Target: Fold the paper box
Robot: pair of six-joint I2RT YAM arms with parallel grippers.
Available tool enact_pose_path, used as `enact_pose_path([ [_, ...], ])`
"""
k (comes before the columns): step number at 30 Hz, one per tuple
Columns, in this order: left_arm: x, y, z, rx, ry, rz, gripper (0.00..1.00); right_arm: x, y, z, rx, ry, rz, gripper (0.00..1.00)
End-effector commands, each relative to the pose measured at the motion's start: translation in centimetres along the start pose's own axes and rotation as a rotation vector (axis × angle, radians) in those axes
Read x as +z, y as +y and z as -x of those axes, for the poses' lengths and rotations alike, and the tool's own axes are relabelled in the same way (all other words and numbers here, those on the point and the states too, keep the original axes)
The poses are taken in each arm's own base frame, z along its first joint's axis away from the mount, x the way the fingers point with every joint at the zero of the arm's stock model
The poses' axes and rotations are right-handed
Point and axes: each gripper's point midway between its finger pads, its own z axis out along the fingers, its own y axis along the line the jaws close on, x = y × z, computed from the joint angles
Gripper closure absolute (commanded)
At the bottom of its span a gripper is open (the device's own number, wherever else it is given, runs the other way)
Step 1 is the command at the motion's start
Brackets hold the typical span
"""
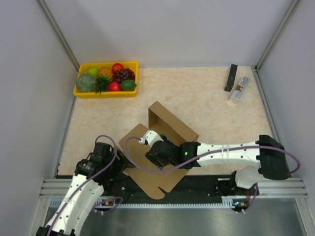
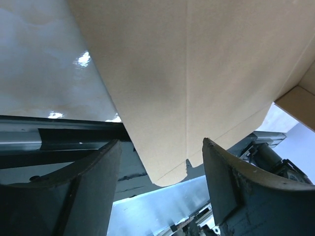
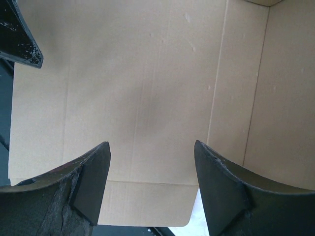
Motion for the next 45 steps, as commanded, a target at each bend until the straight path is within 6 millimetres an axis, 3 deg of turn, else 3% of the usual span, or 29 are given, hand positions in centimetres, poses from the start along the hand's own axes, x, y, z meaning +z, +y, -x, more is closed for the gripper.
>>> enact_pose_path([
  [1,-0.9,-0.4,0.3,0.042,-0.013,0.022,0.29,-1.4,0.2,3.6,0.040,-0.106,0.032,0.32],
  [6,0.0,0.5,-0.1,0.033,0.017,0.049,0.28,-1.3,0.0,3.4,0.036,-0.106,0.026,0.31],
  [14,1.4,-1.3,-0.1,0.061,0.028,-0.030,0.32,-1.8,-0.4,4.0,0.040,-0.136,0.029,0.31],
  [19,2.4,-0.8,-1.1,0.085,0.039,0.034,0.33,-2.1,-0.8,4.1,0.040,-0.147,0.028,0.31],
  [25,2.9,0.1,-0.5,0.095,-0.012,0.068,0.32,-2.8,-1.4,3.8,0.051,-0.158,0.023,0.31],
  [29,4.4,0.7,-0.5,0.062,-0.020,0.042,0.33,-2.5,-1.5,3.3,0.050,-0.148,0.020,0.31],
  [32,4.6,0.0,-0.2,0.060,-0.045,-0.009,0.35,-2.6,-1.5,3.4,0.051,-0.151,0.021,0.31],
  [36,4.7,-0.5,0.2,0.055,-0.072,-0.047,0.45,-2.6,-1.7,3.6,0.045,-0.155,0.019,0.31],
  [42,4.6,-1.4,-0.1,0.063,-0.057,-0.105,0.76,-2.6,-1.8,3.7,0.045,-0.155,0.020,0.31],
  [45,4.3,-2.0,0.1,0.067,-0.071,-0.125,0.99,-2.5,-1.8,3.6,0.044,-0.152,0.020,0.31],
])
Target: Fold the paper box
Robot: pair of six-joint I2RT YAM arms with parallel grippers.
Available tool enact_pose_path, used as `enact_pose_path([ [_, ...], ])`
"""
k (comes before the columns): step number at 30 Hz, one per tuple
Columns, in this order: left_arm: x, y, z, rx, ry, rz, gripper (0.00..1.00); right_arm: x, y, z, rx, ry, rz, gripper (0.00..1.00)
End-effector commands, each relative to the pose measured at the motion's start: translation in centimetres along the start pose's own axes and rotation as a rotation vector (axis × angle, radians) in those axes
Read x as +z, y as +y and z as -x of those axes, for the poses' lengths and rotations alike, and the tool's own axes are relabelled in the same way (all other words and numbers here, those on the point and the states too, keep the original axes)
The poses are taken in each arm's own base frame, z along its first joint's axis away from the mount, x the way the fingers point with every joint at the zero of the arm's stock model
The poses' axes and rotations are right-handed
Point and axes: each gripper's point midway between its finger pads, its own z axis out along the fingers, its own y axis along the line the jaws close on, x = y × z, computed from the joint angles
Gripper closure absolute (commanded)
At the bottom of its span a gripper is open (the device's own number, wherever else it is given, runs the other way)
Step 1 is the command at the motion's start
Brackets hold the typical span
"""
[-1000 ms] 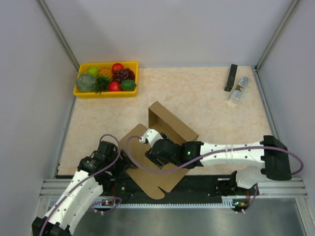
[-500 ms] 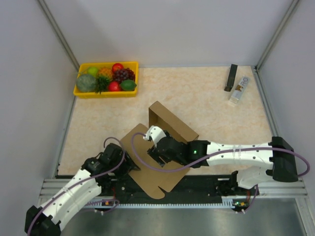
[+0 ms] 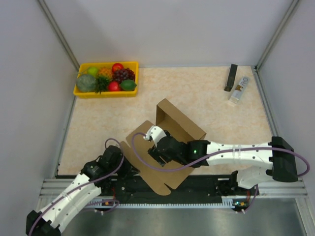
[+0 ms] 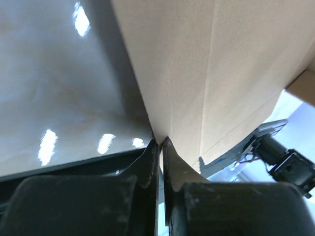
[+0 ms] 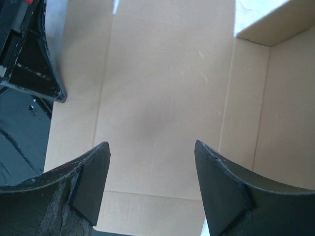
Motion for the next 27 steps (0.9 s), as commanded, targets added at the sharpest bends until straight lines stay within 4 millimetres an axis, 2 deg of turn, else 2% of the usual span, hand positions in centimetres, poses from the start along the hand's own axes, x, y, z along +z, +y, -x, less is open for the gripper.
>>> enact_pose_path([
  [1,0.6,-1.8,2.7,0.015,-0.141,-0.089,1.00,-0.4,-0.5,1.5,0.025,-0.049,0.000,0.31],
  [8,-1.7,-3.6,3.9,0.072,-0.218,-0.082,1.00,-1.4,-1.8,2.0,0.066,-0.064,-0.030,0.31],
  [10,-2.2,-2.9,4.4,0.086,-0.247,-0.030,1.00,-2.5,-2.7,2.9,0.102,-0.073,-0.039,0.31],
  [11,-3.0,-3.7,4.8,0.127,-0.265,-0.026,1.00,-2.9,-3.1,3.4,0.116,-0.081,-0.051,0.31],
  [13,-3.6,-3.6,5.2,0.165,-0.283,0.008,1.00,-4.1,-4.4,4.8,0.170,-0.110,-0.065,0.31],
  [14,-4.4,-4.7,5.4,0.233,-0.290,0.001,1.00,-5.2,-4.9,5.1,0.187,-0.115,-0.059,0.30],
  [16,-5.3,-5.3,6.2,0.289,-0.332,0.016,1.00,-6.4,-6.2,6.4,0.228,-0.147,-0.069,0.30],
  [17,-6.2,-6.4,6.6,0.352,-0.348,0.004,1.00,-7.5,-6.7,6.7,0.239,-0.161,-0.067,0.30],
  [19,-7.2,-7.0,7.2,0.398,-0.382,0.024,1.00,-8.5,-8.0,7.3,0.266,-0.182,-0.081,0.30],
  [20,-8.0,-8.1,7.7,0.462,-0.403,0.020,1.00,-8.9,-8.3,7.5,0.275,-0.191,-0.074,0.30],
  [23,-9.9,-10.2,8.1,0.580,-0.421,0.010,1.00,-9.9,-10.0,7.3,0.304,-0.201,-0.094,0.30],
  [25,-11.3,-12.4,8.4,0.681,-0.445,-0.029,1.00,-10.5,-10.8,7.0,0.318,-0.202,-0.106,0.30],
  [27,-12.6,-13.5,8.8,0.736,-0.465,-0.020,1.00,-10.8,-11.8,6.5,0.331,-0.198,-0.123,0.29],
])
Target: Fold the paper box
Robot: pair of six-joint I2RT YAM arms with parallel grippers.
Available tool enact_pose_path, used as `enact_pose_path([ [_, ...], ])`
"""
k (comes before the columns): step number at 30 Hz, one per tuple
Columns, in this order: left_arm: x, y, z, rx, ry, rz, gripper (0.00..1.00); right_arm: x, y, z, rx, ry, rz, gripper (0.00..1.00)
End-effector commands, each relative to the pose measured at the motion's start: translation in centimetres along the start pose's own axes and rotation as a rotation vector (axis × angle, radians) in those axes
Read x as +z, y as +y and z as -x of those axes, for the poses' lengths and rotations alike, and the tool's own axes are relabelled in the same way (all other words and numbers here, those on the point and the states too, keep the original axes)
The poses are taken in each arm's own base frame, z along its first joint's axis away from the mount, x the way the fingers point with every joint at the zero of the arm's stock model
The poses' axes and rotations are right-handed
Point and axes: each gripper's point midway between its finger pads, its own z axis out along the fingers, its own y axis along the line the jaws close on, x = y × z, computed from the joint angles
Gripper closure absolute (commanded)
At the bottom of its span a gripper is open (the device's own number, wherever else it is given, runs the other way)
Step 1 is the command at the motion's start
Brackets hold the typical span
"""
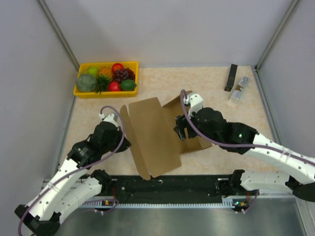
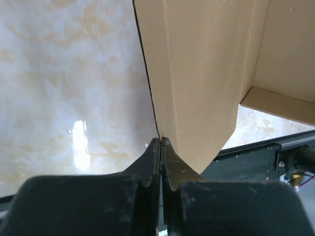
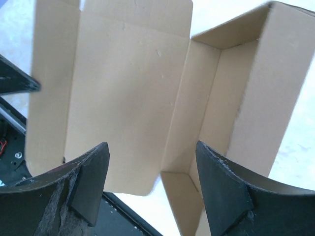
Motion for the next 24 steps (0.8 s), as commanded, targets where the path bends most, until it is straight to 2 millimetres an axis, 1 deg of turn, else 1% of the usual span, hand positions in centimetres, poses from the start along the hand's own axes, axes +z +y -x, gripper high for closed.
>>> enact_pose_path([
  [1,-2.8,-2.3,5.1,0.275,-0.102,-0.017,1.00,-0.9,-1.8,0.1,0.035,0.015,-0.021,0.29],
  [2,-3.2,-2.6,5.8,0.306,-0.106,-0.003,1.00,-1.0,-2.0,0.0,0.040,0.017,-0.019,0.29],
  [3,-3.6,-2.2,6.1,0.336,-0.086,0.041,1.00,-0.9,-2.6,0.0,0.052,0.017,-0.032,0.29],
  [4,-4.0,-3.1,7.5,0.383,-0.085,0.051,1.00,-1.0,-3.0,0.0,0.062,0.014,-0.035,0.29],
  [5,-4.1,-3.5,8.0,0.408,-0.077,0.053,1.00,-1.1,-3.0,0.1,0.071,0.015,-0.026,0.29],
  [6,-4.2,-4.0,8.1,0.437,-0.057,0.039,1.00,-1.1,-3.6,0.1,0.083,0.013,-0.038,0.29],
  [7,-4.4,-4.5,8.9,0.475,-0.046,0.048,1.00,-1.2,-3.9,0.1,0.088,0.009,-0.041,0.29],
  [9,-4.7,-4.8,9.8,0.504,-0.047,0.072,1.00,-1.2,-4.4,0.1,0.089,0.010,-0.047,0.29],
  [10,-4.8,-5.4,10.6,0.543,-0.056,0.065,1.00,-1.1,-4.3,0.0,0.085,0.018,-0.034,0.28],
  [12,-5.1,-6.0,11.4,0.572,-0.065,0.059,1.00,-0.9,-4.7,0.1,0.081,0.021,-0.037,0.28],
  [13,-5.3,-6.7,12.2,0.599,-0.078,0.049,1.00,-0.8,-4.9,0.0,0.091,0.029,-0.024,0.28],
  [15,-5.5,-7.3,12.9,0.629,-0.078,0.046,1.00,-0.5,-5.0,0.5,0.107,0.030,-0.003,0.28],
  [16,-5.7,-8.1,13.8,0.660,-0.086,0.039,1.00,-0.3,-5.3,0.7,0.120,0.028,0.010,0.28],
  [18,-5.6,-8.5,14.1,0.696,-0.053,0.043,1.00,0.1,-5.6,1.4,0.122,0.023,0.013,0.28],
  [19,-5.3,-9.2,15.0,0.715,-0.045,0.047,1.00,0.3,-6.1,1.8,0.131,0.023,0.015,0.27],
  [20,-5.2,-9.3,15.1,0.725,-0.031,0.053,1.00,0.5,-5.9,2.4,0.137,0.020,0.040,0.27],
  [21,-5.1,-9.5,15.2,0.735,-0.022,0.050,1.00,1.3,-6.0,2.5,0.131,0.034,0.049,0.26],
  [22,-4.5,-9.8,15.3,0.757,-0.008,0.046,1.00,1.7,-5.5,2.8,0.129,0.034,0.091,0.25],
  [23,-4.3,-9.9,15.4,0.763,-0.006,0.043,1.00,2.2,-6.0,3.4,0.140,0.020,0.094,0.24],
  [24,-4.1,-10.1,15.6,0.771,-0.014,0.038,1.00,3.4,-6.2,3.7,0.139,0.023,0.111,0.23],
])
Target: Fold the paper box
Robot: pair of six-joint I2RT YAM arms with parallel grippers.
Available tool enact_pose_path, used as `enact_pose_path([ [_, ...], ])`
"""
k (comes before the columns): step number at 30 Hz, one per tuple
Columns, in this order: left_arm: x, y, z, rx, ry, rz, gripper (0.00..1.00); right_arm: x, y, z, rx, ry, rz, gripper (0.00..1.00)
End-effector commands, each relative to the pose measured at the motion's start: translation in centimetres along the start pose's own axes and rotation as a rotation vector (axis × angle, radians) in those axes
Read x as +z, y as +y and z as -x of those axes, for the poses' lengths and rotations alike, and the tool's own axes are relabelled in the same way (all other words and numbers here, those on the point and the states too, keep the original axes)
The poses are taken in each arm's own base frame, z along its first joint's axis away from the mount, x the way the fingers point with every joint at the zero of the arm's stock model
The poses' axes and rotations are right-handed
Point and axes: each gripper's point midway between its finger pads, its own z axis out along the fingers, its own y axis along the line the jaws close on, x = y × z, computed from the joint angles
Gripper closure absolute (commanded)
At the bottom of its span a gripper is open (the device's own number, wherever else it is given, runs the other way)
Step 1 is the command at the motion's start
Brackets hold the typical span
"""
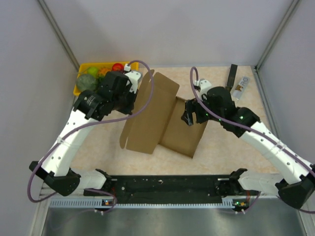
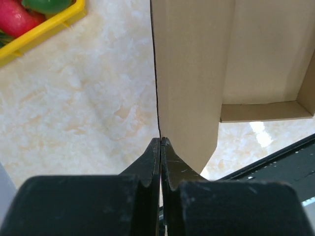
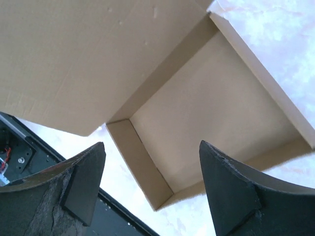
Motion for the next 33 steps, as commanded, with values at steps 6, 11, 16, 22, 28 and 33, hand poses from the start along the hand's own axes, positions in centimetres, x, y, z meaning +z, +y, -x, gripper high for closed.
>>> enact_pose_path([
  [6,1.4,0.3,2.1,0.247,-0.047,-0.028,1.00,3.2,-0.4,8.4,-0.049,-0.173,0.281,0.11],
  [11,2.6,-0.3,4.6,0.335,-0.079,-0.057,1.00,5.4,-2.0,13.1,-0.168,-0.227,0.305,0.01],
  [16,3.6,-0.7,5.2,0.336,-0.052,-0.072,1.00,7.2,-5.0,16.2,-0.258,-0.249,0.462,0.01],
  [22,3.7,-1.3,5.9,0.328,-0.077,-0.102,1.00,8.8,-3.8,15.9,-0.303,-0.198,0.738,0.05],
  [28,3.9,-1.7,6.6,0.321,-0.099,-0.117,1.00,9.7,-2.6,15.0,-0.293,-0.178,0.803,0.10],
  [33,3.6,-2.2,6.9,0.321,-0.122,-0.140,1.00,10.9,-1.8,14.3,-0.258,-0.146,0.864,0.25],
])
